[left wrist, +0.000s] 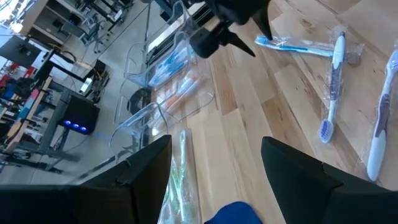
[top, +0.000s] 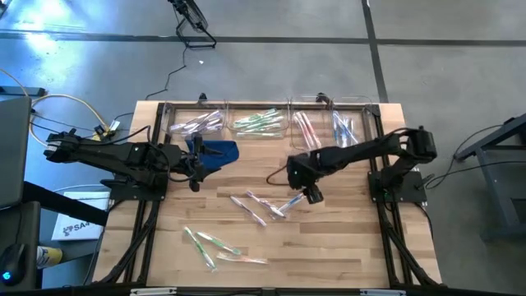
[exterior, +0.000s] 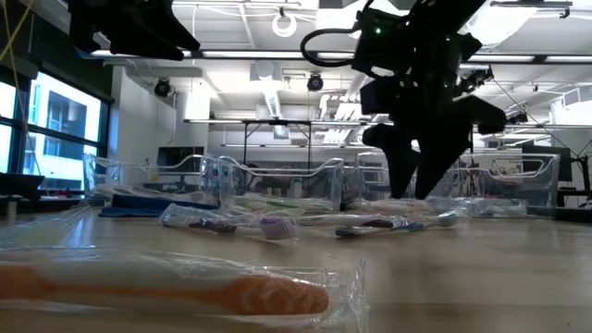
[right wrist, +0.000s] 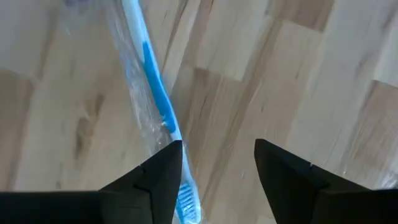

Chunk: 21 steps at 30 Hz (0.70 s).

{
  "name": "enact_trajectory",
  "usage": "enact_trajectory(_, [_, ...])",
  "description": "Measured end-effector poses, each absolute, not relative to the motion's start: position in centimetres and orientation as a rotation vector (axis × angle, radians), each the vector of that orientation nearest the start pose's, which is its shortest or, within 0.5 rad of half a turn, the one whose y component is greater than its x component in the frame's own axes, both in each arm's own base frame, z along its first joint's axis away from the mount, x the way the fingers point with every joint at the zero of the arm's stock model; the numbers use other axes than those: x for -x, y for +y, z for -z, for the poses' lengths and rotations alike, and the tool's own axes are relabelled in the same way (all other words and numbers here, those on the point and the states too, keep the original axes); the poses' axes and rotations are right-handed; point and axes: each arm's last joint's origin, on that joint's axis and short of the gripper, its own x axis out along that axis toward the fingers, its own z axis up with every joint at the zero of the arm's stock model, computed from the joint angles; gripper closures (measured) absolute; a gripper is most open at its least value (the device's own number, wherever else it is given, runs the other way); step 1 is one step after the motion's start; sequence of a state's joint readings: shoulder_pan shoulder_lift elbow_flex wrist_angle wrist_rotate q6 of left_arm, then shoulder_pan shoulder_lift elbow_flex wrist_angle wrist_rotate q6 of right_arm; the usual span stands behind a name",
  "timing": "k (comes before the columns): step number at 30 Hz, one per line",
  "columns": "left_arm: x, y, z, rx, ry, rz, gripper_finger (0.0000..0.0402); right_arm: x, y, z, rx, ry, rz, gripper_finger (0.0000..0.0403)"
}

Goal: Pick & Place Toothbrushes
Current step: Put the blue toothbrush into the right transparent bin

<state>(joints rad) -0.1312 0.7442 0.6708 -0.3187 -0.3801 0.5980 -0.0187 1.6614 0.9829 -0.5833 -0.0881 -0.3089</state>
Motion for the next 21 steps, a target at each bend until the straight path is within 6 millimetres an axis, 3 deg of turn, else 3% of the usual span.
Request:
enact_trajectory(8, [-16.2,-1.1,-28.7,-0.688,0.451,-0.123,0.0160,-30.1,1.9,-15.5,0.294,1.308,-0.288,0.0211])
enact_trajectory(21, [-16.6,-1.1,-28.2,-0.696,0.497,-0.108,0.0160,-30.6,2.1,-13.2,0.257,1.381,-0.274,0.0211])
